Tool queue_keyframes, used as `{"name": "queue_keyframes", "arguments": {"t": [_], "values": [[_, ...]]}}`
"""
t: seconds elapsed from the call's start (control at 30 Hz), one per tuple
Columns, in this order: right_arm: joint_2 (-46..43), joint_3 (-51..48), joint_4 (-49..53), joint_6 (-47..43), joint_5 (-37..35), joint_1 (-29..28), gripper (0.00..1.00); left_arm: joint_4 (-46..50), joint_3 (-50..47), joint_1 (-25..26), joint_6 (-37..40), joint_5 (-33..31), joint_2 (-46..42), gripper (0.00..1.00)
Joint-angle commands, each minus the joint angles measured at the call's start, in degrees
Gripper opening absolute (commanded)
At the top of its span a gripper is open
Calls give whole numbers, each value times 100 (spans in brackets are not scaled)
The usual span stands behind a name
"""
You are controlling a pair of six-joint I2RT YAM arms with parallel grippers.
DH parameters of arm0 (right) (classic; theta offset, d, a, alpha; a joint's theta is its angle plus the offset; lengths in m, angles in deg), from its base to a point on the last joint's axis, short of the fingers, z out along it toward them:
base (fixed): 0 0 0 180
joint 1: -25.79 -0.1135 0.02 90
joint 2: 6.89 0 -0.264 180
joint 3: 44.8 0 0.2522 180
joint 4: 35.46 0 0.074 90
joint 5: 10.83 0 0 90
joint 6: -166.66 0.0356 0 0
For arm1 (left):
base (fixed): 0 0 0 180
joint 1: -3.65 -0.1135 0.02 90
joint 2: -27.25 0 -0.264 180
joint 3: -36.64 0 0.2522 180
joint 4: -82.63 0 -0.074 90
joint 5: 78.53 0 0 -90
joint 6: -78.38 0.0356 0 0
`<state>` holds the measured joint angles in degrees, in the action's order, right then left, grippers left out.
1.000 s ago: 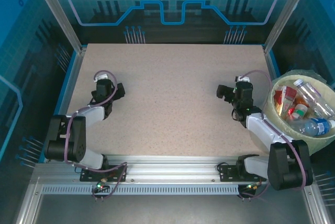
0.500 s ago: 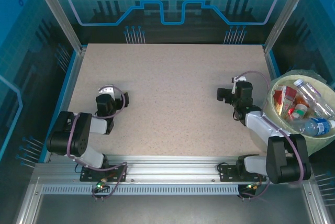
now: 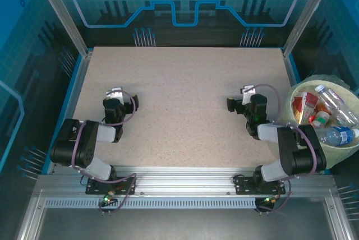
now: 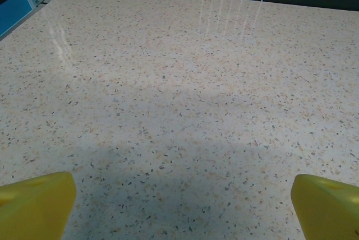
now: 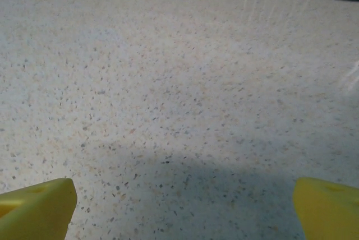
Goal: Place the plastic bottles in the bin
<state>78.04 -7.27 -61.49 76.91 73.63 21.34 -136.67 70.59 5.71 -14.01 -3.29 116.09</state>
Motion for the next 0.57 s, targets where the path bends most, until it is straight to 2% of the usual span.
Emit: {"name": "queue_keyframes", "arguments": {"t": [0.0,0.53], "values": [[146,123,-348,-46,272,136,100,-194,69,22,134,-33,15,99],[121,107,-308,-21,255,158,100,-175,82,22,134,-2,11,99]]}}
